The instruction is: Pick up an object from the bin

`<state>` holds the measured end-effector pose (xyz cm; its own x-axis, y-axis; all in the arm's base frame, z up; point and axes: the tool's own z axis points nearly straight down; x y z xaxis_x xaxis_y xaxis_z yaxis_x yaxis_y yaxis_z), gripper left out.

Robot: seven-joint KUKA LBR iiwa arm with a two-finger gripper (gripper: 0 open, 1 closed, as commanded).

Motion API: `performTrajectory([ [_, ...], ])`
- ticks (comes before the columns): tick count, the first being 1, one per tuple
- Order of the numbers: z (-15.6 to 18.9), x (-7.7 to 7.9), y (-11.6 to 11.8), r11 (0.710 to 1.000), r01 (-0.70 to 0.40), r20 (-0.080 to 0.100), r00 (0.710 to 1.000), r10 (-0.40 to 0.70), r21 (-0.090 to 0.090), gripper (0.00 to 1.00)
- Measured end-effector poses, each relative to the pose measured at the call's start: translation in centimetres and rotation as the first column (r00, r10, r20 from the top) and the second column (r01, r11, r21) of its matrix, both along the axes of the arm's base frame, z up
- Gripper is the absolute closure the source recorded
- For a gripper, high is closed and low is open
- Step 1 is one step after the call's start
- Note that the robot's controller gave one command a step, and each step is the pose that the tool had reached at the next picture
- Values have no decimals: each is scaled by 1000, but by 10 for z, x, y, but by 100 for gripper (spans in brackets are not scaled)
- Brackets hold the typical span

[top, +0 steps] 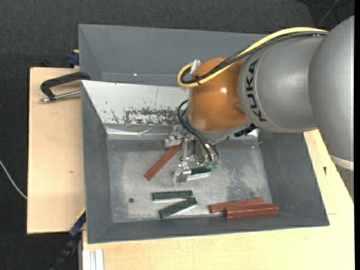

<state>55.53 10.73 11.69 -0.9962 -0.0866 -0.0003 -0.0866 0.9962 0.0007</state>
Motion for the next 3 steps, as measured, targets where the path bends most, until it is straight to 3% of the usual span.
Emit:
performTrajectory([
  [1, -40, 8, 12, 952, -307, -6, 952, 307, -1, 100],
  [2, -40, 8, 12, 952, -307, -5, 952, 307, -1, 100],
  [3, 119, 7, 35, 947, -322, 12, 947, 322, 0, 100],
])
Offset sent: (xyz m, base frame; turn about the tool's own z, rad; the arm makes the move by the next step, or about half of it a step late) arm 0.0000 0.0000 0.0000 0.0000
